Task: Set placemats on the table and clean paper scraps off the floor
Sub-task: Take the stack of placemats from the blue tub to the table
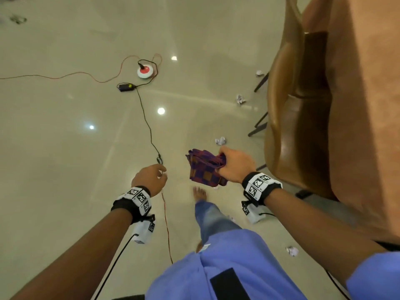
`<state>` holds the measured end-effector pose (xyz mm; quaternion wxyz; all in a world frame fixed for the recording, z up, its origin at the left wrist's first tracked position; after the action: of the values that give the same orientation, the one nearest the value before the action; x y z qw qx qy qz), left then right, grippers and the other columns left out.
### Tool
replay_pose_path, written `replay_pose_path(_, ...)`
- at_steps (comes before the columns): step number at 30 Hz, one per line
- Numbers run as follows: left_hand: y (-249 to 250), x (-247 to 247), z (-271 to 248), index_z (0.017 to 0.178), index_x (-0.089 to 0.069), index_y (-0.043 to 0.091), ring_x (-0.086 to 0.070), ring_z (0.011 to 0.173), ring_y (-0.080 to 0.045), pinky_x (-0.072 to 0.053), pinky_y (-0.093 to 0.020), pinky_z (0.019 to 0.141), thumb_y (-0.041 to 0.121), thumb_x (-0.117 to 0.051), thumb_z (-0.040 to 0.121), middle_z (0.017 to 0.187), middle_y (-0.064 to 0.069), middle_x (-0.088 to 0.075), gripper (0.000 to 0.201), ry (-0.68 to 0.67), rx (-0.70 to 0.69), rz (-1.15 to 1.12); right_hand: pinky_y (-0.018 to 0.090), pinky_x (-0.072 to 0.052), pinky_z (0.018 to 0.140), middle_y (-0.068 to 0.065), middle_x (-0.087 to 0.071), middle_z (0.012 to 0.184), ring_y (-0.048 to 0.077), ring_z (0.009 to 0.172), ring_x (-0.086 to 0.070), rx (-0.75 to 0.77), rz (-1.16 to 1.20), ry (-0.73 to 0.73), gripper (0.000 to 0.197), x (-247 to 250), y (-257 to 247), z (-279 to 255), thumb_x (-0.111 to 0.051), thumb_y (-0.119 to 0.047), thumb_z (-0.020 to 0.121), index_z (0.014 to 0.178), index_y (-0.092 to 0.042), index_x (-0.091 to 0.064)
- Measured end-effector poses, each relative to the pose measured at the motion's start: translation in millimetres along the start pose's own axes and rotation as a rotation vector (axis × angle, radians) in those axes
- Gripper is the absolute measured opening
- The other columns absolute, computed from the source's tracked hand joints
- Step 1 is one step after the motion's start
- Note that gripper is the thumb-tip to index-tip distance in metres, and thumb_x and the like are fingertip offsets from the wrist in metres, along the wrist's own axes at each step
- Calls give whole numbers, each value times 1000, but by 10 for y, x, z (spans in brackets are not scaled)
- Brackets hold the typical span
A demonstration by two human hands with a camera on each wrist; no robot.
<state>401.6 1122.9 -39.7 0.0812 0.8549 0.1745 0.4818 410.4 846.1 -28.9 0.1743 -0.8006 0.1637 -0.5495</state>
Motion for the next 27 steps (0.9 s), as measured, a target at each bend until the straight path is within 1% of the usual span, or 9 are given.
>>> replay_pose_path(4,103,466,824,110,-63,28,-64,96,-21,-47,-28,78,34,-53,91,104,4,-70,22,-1,4,-4,34,-47,67,-6,-60,73,25,67,-56,-48,24,39,28,262,-381,1023,-63,-36,72,95,-26,-51)
replay_pose_path(7,268,803,1401,111,-63,27,-64,96,-22,-48,-29,79,32,-53,91,104,3,-70,23,-28,17,15,30,-44,62,-6,-59,73,25,66,-57,-85,42,46,30,529,-524,1720,-62,-35,72,98,-26,-52)
replay_pose_path(10,614,1197,2016,110,-64,27,-64,94,-23,-50,-30,81,31,-54,90,103,2,-70,23,-34,-15,13,28,-44,60,-5,-64,76,25,67,-60,-125,84,70,30,909,-560,2360,-61,-37,72,98,-26,-52)
replay_pose_path(13,1119,1606,2609,109,-65,27,-64,94,-22,-52,-34,84,31,-54,90,103,1,-70,22,-17,-118,28,30,-50,63,-5,-65,75,26,69,-61,-170,129,153,30,1456,-508,2854,-60,-44,71,95,-28,-52)
replay_pose_path(16,1852,2011,3313,108,-65,29,-65,93,-21,-52,-35,85,32,-54,89,102,3,-70,22,-6,-239,51,31,-49,66,-5,-64,76,25,71,-61,-239,172,254,33,2149,-295,3332,-61,-48,70,96,-30,-53)
replay_pose_path(20,2984,2384,4002,107,-65,26,-65,89,-18,-50,-31,82,29,-54,90,95,8,-68,21,-2,-465,97,30,-47,65,-7,-63,76,23,72,-59,-343,236,438,38,3068,120,3618,-64,-55,67,95,-31,-56)
replay_pose_path(23,4003,2544,4351,105,-65,25,-66,89,-18,-50,-31,81,28,-55,90,88,10,-65,18,-17,-674,118,27,-36,64,-9,-58,75,19,70,-52,-428,252,579,39,3769,512,3599,-67,-56,70,98,-30,-59)
replay_pose_path(25,4695,2560,4440,105,-66,24,-67,90,-17,-49,-31,80,29,-56,90,89,9,-66,19,-53,-827,145,28,-36,65,-10,-59,77,18,71,-53,-510,237,677,41,4178,782,3453,-67,-57,69,100,-30,-60)
replay_pose_path(27,5404,2513,4455,106,-66,25,-67,92,-17,-50,-33,81,30,-56,89,95,7,-69,20,-95,-977,179,29,-38,65,-9,-65,83,19,74,-56,-608,233,791,42,4525,1126,3262,-68,-57,67,99,-32,-58)
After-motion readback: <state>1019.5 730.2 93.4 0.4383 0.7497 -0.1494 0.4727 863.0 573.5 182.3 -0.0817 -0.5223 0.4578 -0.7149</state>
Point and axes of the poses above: each hand's wrist, its own z-axis towards the middle knuckle, its own x-axis out of the back of the hand, y = z × x, the point moved 7 cm from there along z, towards the middle knuckle
